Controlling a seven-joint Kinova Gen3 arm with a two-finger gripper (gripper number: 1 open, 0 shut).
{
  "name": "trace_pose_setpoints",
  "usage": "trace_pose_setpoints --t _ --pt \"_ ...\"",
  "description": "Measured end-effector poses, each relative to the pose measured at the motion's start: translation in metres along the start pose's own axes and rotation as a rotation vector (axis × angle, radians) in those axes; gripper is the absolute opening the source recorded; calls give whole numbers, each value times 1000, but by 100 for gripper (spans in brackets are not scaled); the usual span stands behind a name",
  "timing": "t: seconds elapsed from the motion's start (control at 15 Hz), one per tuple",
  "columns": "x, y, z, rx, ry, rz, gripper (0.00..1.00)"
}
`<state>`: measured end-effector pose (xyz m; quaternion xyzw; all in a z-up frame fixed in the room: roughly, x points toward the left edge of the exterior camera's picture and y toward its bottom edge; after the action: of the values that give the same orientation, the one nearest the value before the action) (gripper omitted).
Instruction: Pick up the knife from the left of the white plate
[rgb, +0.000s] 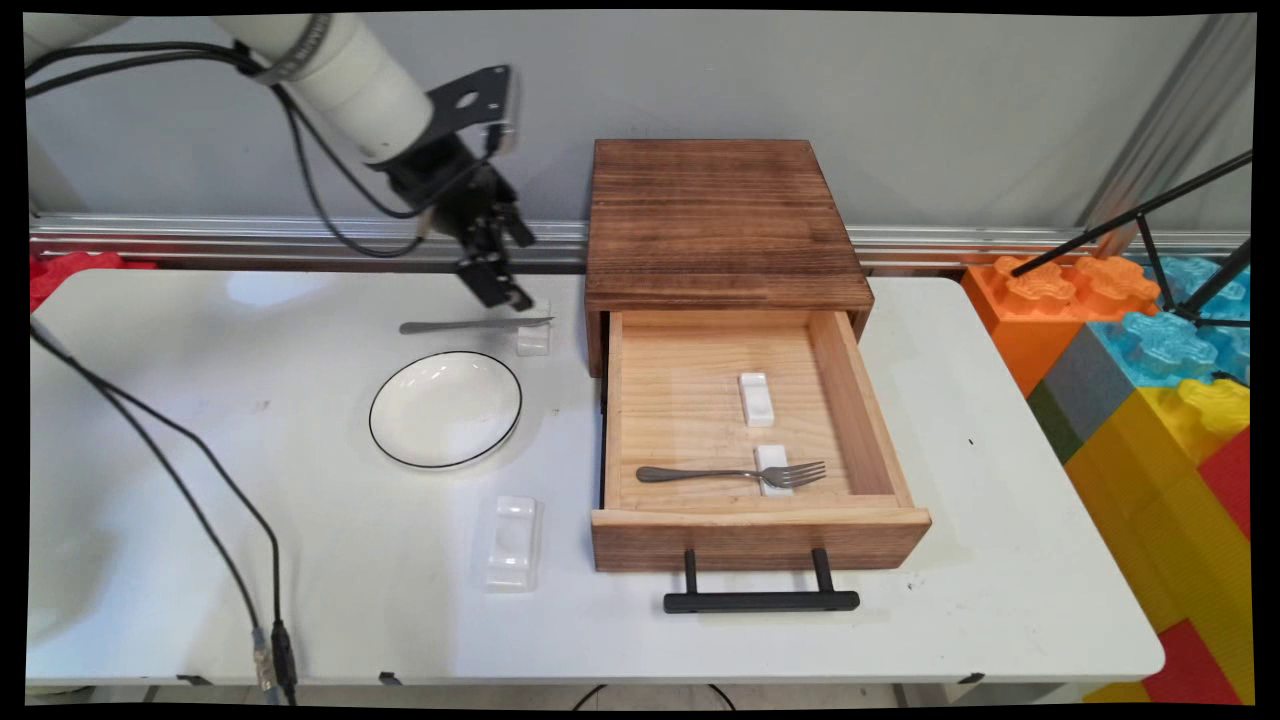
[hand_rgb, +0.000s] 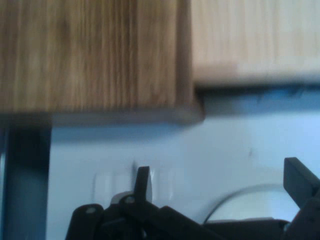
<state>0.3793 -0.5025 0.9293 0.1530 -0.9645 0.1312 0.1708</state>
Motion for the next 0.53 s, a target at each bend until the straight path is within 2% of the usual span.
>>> trace_pose_setpoints --t 0.13,0.53 --pt "-23 -11 -1 0 -32 8 100" --pt "-70 -41 10 -24 -95 39 100"
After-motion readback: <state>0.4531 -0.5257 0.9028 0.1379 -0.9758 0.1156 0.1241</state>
